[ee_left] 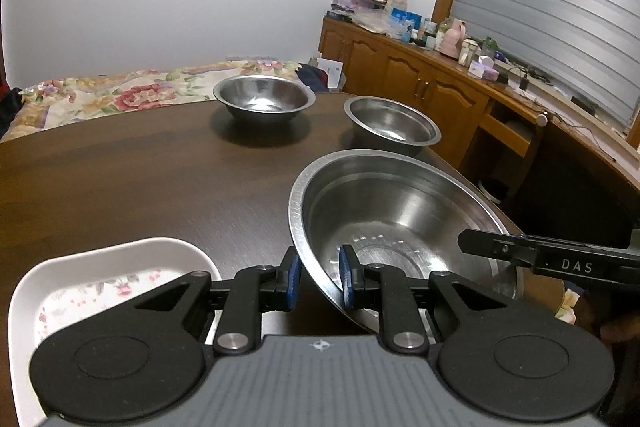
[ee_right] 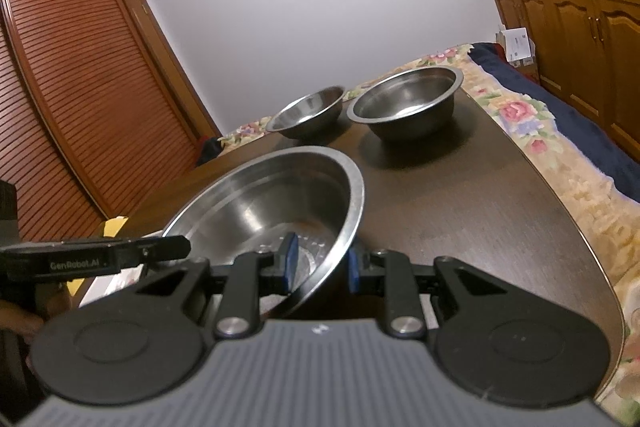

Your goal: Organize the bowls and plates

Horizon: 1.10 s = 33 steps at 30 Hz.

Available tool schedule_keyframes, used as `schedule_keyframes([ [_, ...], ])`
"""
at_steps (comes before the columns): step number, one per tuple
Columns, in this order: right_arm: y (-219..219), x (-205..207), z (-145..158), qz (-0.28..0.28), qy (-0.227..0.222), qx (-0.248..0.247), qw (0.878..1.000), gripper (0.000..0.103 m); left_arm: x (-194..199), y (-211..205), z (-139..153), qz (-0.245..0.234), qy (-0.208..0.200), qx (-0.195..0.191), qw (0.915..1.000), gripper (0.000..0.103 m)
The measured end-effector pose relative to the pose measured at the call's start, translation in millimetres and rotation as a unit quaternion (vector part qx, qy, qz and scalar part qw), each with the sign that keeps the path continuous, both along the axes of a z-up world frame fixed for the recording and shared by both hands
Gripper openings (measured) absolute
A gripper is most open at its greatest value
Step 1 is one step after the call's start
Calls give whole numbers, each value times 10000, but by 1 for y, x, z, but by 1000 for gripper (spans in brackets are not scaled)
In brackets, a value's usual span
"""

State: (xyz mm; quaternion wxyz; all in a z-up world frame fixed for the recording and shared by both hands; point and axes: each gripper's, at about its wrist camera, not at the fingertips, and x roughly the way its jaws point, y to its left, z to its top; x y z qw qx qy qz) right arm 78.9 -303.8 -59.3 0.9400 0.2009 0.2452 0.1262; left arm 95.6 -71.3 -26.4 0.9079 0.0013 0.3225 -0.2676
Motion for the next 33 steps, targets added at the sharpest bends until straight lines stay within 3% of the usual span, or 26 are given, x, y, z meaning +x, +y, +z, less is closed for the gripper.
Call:
schedule_keyframes([
  [33,2,-6,-3,-19,-39,-52,10000,32,-5,-1,-9,0,-25,62,10000,25],
])
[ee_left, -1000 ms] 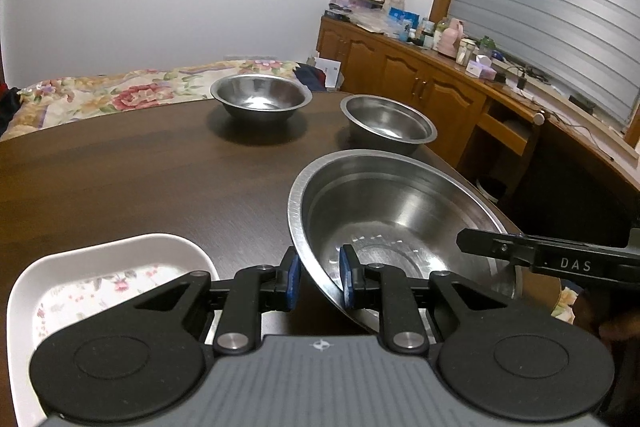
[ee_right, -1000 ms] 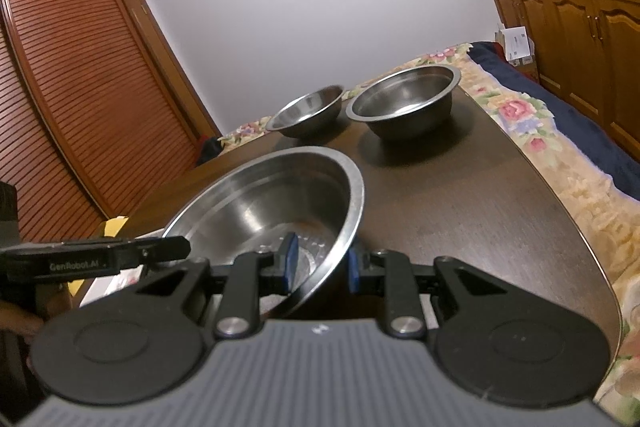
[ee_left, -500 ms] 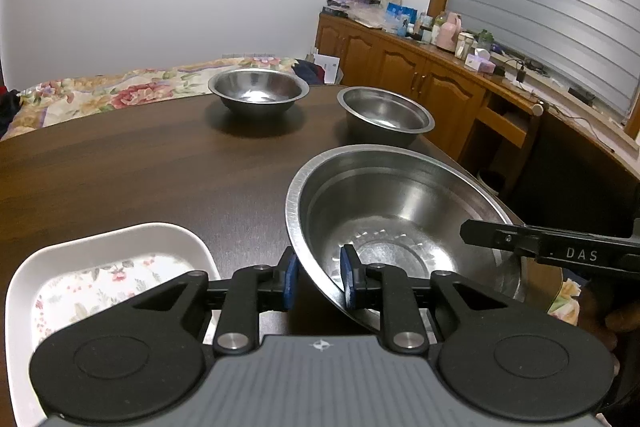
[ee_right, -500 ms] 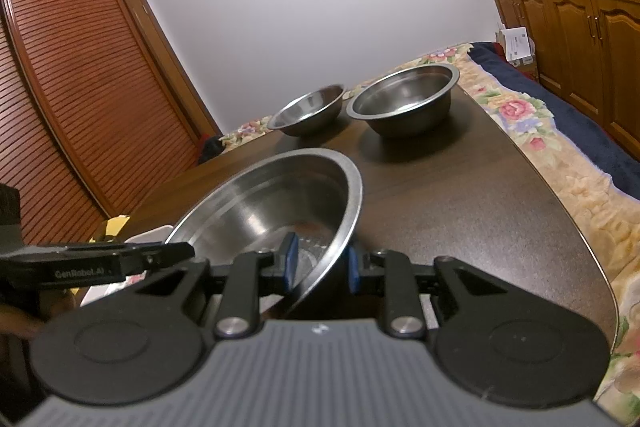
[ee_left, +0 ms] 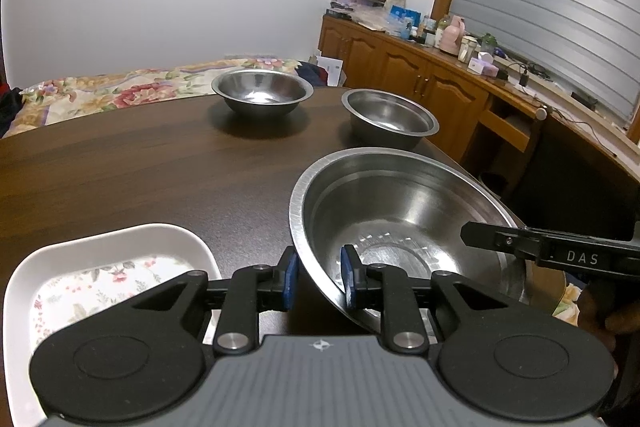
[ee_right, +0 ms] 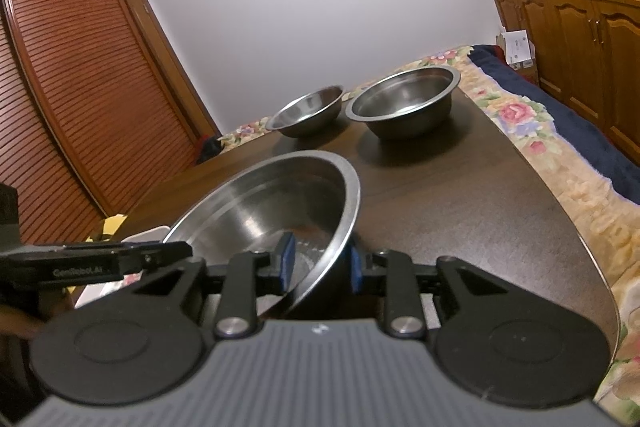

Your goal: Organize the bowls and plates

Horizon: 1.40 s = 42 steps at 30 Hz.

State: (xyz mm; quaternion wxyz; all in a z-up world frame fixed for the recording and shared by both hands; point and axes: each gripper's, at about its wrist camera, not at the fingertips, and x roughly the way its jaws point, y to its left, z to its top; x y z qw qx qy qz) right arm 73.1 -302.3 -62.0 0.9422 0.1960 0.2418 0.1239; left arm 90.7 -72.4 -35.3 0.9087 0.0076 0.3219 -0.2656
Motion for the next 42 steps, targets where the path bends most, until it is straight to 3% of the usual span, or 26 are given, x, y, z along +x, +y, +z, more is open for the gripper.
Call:
schedule_keyframes([
  [11,-12,4,19,-49,-199,-163,9997,38,3,5,11,136,-173,47,9997,30],
  [23,-54,41,50,-423,-545,-409,9968,39,35,-5,56,179,-644,11,9978,35],
  [30,-72,77,37,-619,-463,-580,9953,41,60,-36,70,-33,-752,115,9971,35],
  [42,-93,125,6,-482,-87,-284,9984,41,105,-75,57,-217,-310,246,9990,35],
])
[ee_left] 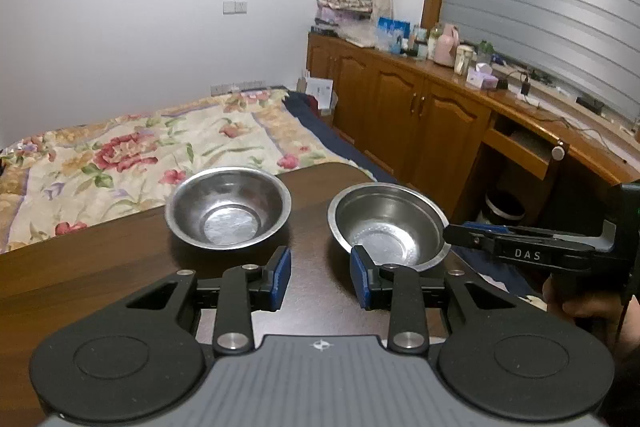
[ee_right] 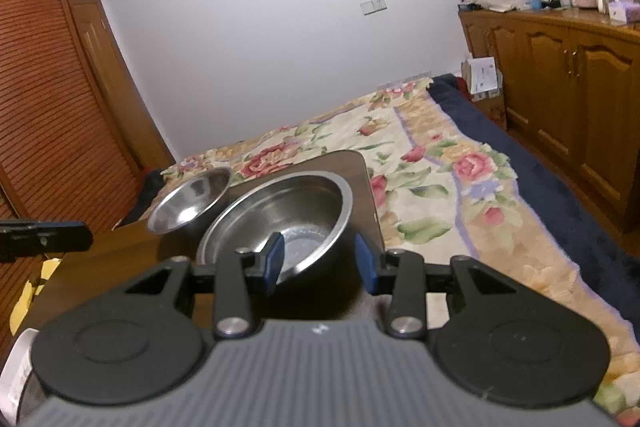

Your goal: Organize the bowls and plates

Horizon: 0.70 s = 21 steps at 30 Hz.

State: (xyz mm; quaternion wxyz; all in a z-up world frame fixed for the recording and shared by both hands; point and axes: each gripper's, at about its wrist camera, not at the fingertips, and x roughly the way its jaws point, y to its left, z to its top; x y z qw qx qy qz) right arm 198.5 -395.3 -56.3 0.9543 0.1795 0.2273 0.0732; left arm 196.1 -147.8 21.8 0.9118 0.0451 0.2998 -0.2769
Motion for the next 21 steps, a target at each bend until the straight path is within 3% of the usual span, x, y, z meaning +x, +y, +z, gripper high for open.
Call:
schedule_keyframes([
  [8,-10,14,-3,165,78,309,9994,41,33,-20,-10,-57,294,242,9993,35],
  [21,-4,24,3,448,83,319,9985,42,73,-45,-26,-296,711,409,9962,35],
])
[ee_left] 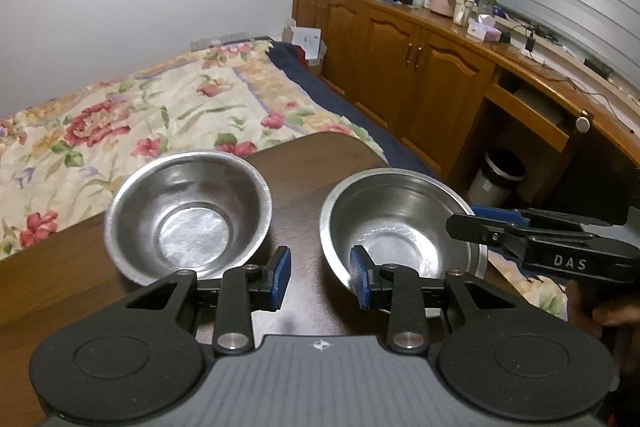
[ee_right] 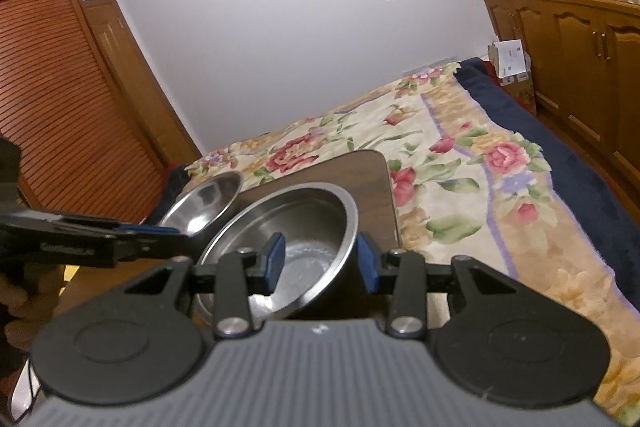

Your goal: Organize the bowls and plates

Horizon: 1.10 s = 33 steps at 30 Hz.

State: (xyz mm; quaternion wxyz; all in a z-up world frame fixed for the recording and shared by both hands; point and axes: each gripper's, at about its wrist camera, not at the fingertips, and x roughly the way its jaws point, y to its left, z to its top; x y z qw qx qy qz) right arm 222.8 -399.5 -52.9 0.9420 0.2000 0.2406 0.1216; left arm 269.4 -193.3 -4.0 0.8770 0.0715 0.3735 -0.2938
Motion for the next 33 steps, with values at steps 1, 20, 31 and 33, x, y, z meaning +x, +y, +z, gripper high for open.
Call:
schedule_keyframes([
  [1,0,0,0,14,0,5,10000,42,2,-1,-1,3,36,-10,10000,35],
  [20,7,0,-5,217,163,190,9995,42,21,-12,-19,-30,460,91,9989,31],
  [31,6,-3,-4,148,234,258,9993,26,16,-11,-12,-72,459,19,9989,19],
  [33,6,-4,0,154,202,262,9993,25,14,-9,-7,-90,428,-36,9990,19],
])
